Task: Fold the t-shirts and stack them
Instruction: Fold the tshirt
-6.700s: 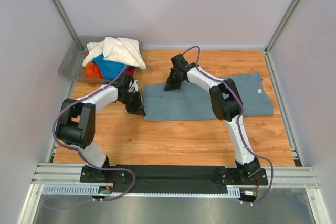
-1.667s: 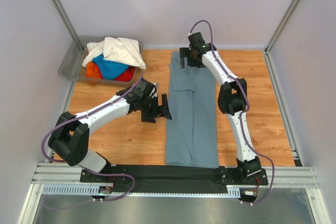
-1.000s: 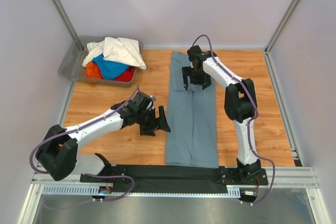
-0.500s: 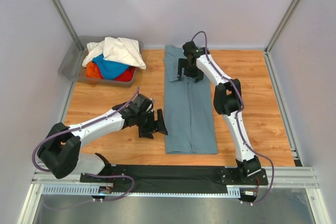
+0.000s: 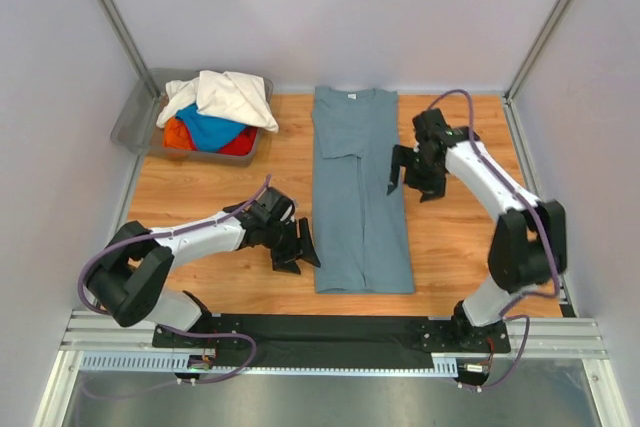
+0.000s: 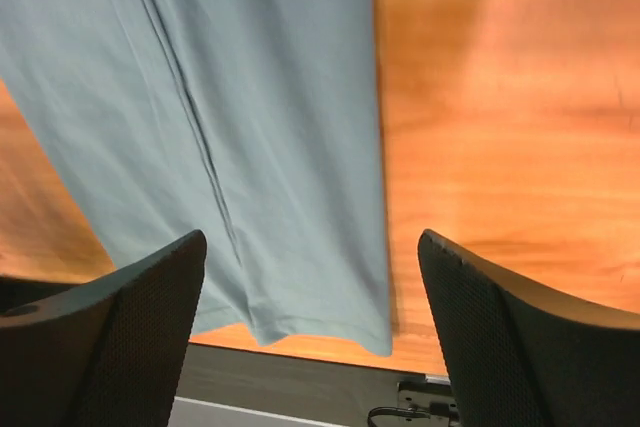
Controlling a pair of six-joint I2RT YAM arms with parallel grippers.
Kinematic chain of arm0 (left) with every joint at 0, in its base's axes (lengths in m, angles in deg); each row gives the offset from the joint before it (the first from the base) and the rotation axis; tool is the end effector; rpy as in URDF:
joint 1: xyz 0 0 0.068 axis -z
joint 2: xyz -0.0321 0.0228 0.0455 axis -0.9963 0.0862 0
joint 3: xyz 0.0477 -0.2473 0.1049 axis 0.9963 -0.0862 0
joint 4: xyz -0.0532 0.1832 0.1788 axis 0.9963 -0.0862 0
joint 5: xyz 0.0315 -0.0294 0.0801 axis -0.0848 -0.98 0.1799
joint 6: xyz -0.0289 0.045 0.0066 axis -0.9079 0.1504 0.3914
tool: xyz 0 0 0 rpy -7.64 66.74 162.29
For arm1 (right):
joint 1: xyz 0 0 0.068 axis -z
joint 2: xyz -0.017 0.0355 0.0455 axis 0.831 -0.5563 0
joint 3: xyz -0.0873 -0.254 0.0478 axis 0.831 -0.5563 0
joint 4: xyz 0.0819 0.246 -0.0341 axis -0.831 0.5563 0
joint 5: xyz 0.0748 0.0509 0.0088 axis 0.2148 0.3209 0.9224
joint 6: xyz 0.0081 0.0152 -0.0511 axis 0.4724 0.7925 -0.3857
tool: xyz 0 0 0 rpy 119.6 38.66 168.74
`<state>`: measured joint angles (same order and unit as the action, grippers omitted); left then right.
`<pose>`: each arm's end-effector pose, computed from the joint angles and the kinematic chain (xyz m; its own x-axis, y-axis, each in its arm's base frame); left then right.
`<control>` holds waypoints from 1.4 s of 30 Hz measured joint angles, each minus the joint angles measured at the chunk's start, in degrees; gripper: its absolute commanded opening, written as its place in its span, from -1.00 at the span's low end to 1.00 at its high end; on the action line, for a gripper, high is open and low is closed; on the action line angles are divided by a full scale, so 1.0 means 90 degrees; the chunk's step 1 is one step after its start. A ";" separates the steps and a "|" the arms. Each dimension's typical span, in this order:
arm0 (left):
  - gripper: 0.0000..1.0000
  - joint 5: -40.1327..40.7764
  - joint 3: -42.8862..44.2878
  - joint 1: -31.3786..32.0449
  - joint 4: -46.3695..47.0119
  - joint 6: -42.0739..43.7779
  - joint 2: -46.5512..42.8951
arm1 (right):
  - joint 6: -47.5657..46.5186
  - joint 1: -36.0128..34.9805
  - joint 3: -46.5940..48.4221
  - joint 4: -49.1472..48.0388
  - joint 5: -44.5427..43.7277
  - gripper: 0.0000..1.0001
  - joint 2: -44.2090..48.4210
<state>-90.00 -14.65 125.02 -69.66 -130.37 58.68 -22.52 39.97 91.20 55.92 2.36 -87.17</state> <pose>0.1855 -0.1739 0.1605 -0.9879 -0.1516 0.0332 -0.1432 0.8081 -0.5714 0.3215 0.0970 0.2532 -0.9687 0.1351 -0.2084 0.0964 0.9779 0.1856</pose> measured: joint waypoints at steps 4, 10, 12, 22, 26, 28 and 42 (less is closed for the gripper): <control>0.33 -0.0185 -0.0423 0.0036 0.0350 -0.0384 0.0112 | 0.0005 0.0097 -0.2125 -0.0301 0.0299 0.60 0.1770; 0.28 -0.0418 -0.0432 0.0308 0.0719 -0.0782 0.0454 | 0.0226 0.0311 -0.4209 -0.0551 0.0840 0.28 0.2948; 0.23 -0.0498 -0.0520 0.0376 0.0942 -0.0954 0.0491 | 0.0403 0.0376 -0.4333 -0.0444 0.0818 0.24 0.3092; 0.03 -0.0697 -0.0862 0.0391 0.1528 -0.1489 0.0534 | 0.1219 0.0532 -0.5081 -0.1127 0.1248 0.11 0.3128; -0.13 -0.0661 -0.0874 0.0396 0.1506 -0.1518 0.0549 | 0.1394 0.0532 -0.5440 -0.1171 0.1290 0.10 0.3135; -0.16 -0.0663 -0.0882 0.0396 0.1508 -0.1523 0.0593 | 0.1455 0.0532 -0.5503 -0.1236 0.1302 0.09 0.3152; -1.00 -0.0486 -0.0867 0.0396 0.1423 -0.1428 0.0653 | 0.1715 0.0442 -0.5848 -0.1681 0.1688 -0.86 0.3167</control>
<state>-94.37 -22.46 128.58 -56.85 -143.23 64.56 -7.09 43.95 38.56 40.79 17.55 -58.67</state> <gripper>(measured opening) 0.008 0.165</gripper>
